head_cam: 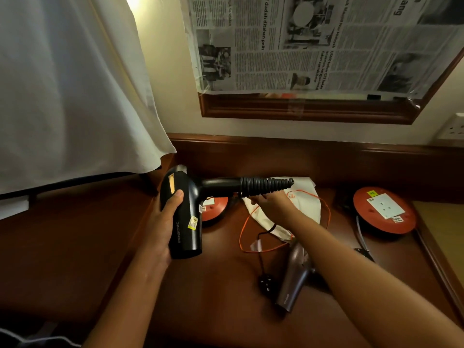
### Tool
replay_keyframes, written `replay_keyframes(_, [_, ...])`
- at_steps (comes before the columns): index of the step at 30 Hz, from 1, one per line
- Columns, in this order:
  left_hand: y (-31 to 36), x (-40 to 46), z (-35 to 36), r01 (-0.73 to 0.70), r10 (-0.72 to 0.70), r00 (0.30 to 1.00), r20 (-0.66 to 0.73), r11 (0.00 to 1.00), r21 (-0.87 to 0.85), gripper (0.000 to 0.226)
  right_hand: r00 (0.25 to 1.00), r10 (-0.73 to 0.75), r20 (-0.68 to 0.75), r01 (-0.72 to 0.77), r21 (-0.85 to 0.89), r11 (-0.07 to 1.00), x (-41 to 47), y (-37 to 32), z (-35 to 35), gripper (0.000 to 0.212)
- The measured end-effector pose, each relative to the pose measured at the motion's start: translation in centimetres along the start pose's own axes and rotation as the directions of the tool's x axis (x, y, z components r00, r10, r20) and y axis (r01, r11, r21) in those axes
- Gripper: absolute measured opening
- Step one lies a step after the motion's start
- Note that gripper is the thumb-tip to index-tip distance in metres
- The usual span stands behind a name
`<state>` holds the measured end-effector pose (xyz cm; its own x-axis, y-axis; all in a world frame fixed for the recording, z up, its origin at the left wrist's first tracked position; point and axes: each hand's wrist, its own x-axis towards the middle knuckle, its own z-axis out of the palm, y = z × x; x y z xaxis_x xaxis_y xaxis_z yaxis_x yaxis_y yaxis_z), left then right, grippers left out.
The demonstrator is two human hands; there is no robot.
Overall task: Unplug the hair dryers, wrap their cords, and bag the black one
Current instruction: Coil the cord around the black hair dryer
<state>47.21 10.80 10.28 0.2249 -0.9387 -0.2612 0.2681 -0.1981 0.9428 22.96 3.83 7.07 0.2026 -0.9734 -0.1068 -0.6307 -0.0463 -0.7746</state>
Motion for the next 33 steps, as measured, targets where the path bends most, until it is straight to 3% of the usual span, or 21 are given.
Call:
replay_keyframes(2, [0.4, 0.0, -0.3, -0.021, 0.020, 0.999, 0.040, 0.999, 0.039, 0.063, 0.996, 0.069, 0.064, -0.066, -0.049, 0.997, 0.2, 0.4, -1.5, 0.019])
replay_keyframes(4, [0.7, -0.1, -0.3, -0.046, 0.041, 0.997, 0.058, 0.995, 0.084, 0.056, 0.993, -0.030, 0.115, 0.044, -0.122, 0.992, 0.8, 0.6, -2.9, 0.025])
replay_keyframes(7, [1.0, -0.3, -0.2, -0.053, 0.046, 0.997, 0.064, 0.993, 0.107, 0.038, 0.968, -0.026, 0.248, 0.073, -0.181, 0.981, 1.5, -0.2, -3.9, 0.026])
replay_keyframes(12, [1.1, -0.2, -0.8, -0.023, 0.007, 0.991, 0.132, 0.992, 0.122, 0.053, 0.926, 0.021, 0.378, -0.049, 0.064, 0.997, 1.9, -0.5, -6.0, 0.017])
replay_keyframes(14, [1.0, -0.3, -0.8, -0.018, -0.005, 0.985, 0.171, 0.991, 0.130, 0.048, 0.932, -0.024, 0.362, 0.027, -0.002, 1.000, 1.9, -1.2, -6.5, 0.019])
replay_keyframes(17, [0.6, -0.4, -0.6, -0.009, -0.021, 0.980, 0.197, 0.988, 0.152, 0.057, 0.959, -0.110, 0.260, 0.179, -0.263, 0.948, 1.6, -2.4, -6.3, 0.017])
replay_keyframes(21, [0.1, -0.5, -0.9, 0.022, -0.056, 0.980, 0.189, 0.984, 0.176, 0.082, 0.974, -0.094, 0.204, 0.188, -0.510, 0.840, 1.3, -3.6, -6.3, 0.036])
replay_keyframes(23, [0.0, -0.7, -1.1, 0.027, -0.064, 0.976, 0.208, 0.984, 0.179, 0.080, 0.982, -0.078, 0.170, 0.167, -0.609, 0.775, 1.4, -4.0, -6.7, 0.049])
replay_keyframes(33, [-1.6, -0.7, 0.6, -0.147, 0.129, 0.985, 0.117, 0.976, 0.160, 0.058, 0.962, -0.209, 0.177, 0.272, -0.560, 0.783, -0.8, -7.6, -7.1, 0.023])
